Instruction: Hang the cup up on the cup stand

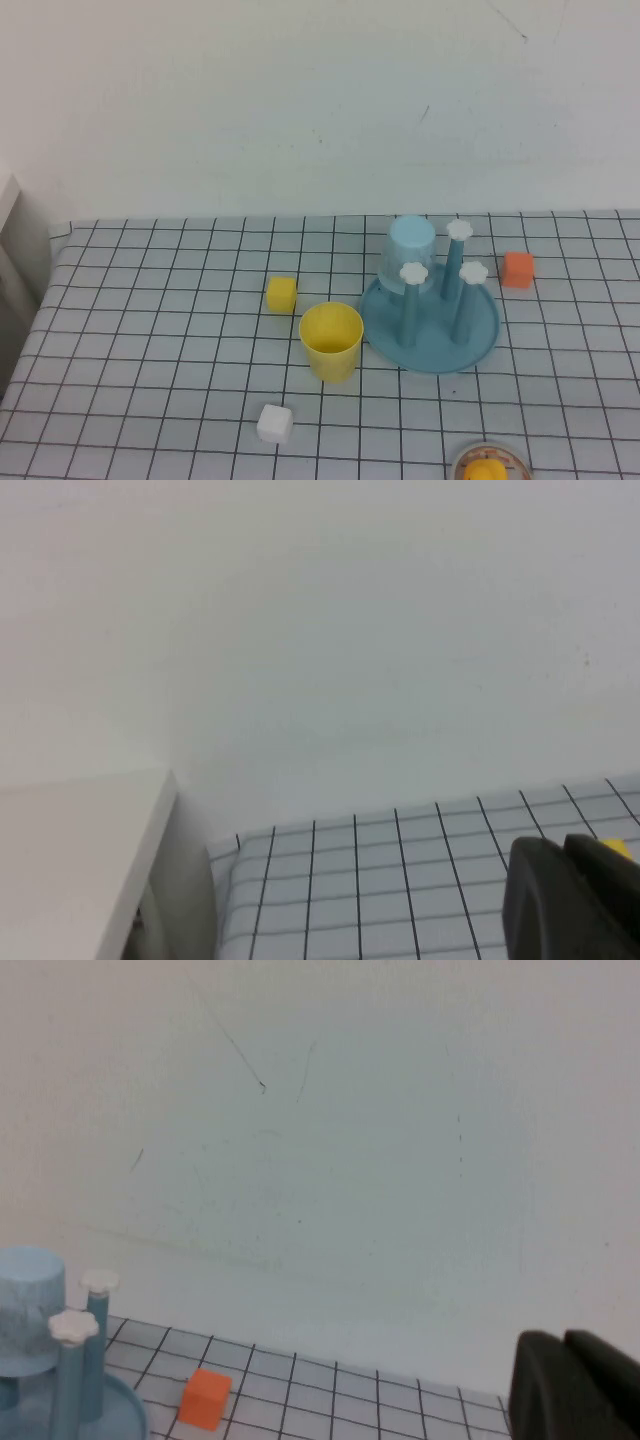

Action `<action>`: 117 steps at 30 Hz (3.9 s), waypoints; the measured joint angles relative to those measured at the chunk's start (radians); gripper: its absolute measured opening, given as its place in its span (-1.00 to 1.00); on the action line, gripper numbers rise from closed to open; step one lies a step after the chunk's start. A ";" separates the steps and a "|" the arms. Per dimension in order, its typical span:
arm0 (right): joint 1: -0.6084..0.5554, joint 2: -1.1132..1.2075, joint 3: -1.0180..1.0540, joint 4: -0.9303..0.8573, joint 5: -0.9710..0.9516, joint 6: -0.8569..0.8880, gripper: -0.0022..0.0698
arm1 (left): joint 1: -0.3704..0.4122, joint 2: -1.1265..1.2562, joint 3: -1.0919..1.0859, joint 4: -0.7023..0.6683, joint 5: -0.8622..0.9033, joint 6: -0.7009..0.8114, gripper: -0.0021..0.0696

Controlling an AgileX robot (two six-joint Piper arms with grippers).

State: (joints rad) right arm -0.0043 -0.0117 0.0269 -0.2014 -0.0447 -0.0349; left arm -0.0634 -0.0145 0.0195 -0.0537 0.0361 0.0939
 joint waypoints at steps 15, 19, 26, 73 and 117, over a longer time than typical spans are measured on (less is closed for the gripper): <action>0.000 0.000 0.000 0.024 0.183 0.035 -0.94 | 0.000 0.000 0.000 0.000 0.237 -0.005 -0.95; 0.000 0.000 0.000 0.025 0.188 0.035 -0.94 | 0.000 0.000 0.000 0.004 0.238 -0.007 -0.95; 0.000 0.000 0.000 0.025 0.181 0.035 -0.94 | 0.000 0.000 0.000 0.004 0.238 -0.008 -0.95; 0.000 0.300 -0.503 0.041 0.158 0.028 -0.94 | 0.000 0.182 -0.454 0.015 0.286 0.030 -0.95; 0.629 1.971 -1.386 0.728 0.703 -0.643 -0.66 | 0.000 0.448 -0.383 -0.215 0.559 0.051 -0.95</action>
State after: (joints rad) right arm 0.6250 1.9593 -1.3586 0.5269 0.6586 -0.6779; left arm -0.0634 0.4331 -0.3636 -0.2684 0.5950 0.1449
